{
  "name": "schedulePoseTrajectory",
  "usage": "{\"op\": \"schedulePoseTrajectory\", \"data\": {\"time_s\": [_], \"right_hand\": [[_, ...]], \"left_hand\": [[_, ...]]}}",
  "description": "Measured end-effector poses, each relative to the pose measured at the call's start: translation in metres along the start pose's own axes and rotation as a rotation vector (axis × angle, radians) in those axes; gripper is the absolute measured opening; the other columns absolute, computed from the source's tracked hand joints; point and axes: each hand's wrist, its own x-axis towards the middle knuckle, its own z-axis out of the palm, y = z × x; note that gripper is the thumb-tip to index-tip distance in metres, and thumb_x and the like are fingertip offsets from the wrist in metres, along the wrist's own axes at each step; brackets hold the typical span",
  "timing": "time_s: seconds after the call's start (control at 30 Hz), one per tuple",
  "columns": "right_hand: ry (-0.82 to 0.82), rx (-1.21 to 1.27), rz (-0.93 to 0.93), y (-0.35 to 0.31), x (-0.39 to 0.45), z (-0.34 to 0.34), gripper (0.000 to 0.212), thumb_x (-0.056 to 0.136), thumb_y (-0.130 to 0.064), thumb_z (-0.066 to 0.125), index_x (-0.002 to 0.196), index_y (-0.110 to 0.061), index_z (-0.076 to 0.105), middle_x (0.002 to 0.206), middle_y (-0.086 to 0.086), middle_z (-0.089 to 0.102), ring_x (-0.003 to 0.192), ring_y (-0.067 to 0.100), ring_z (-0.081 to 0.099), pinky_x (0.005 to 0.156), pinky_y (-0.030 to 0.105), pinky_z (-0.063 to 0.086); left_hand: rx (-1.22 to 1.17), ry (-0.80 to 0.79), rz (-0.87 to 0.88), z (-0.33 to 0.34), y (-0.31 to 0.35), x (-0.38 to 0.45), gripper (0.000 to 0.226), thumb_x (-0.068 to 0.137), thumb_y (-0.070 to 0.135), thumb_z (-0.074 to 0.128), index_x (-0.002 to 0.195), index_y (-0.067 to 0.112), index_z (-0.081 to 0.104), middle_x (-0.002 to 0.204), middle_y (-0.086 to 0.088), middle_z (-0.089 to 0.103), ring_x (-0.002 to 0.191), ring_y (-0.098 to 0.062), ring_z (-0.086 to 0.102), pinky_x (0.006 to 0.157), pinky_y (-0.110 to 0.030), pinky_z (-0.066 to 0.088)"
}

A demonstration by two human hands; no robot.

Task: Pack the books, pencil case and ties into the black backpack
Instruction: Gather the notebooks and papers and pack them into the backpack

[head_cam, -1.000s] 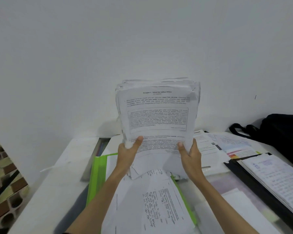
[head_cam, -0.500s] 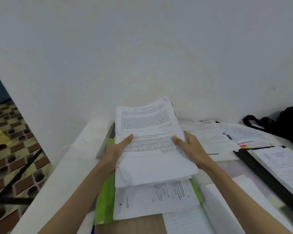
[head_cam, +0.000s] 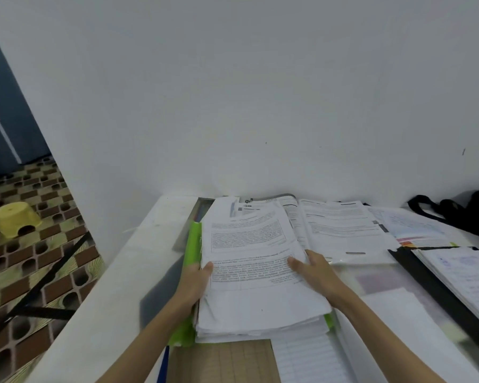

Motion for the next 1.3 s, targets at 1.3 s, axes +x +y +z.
{"op": "schedulePoseTrajectory", "data": {"time_s": [1.3], "right_hand": [[-0.239,-0.217,-0.36,-0.096,-0.016,0.135,0.042,0.095,-0.051,0.039,0.084,-0.015,0.058,0.086,-0.001,0.062,0.082,0.014,0.056,0.072,0.023,0.04]], "left_hand": [[-0.132,0.207,0.099,-0.092,0.036,-0.039,0.046,0.087,0.008,0.065,0.126,0.019,0.043,0.104,-0.009,0.063,0.076,-0.022,0.067,0.058,-0.024,0.055]]}}
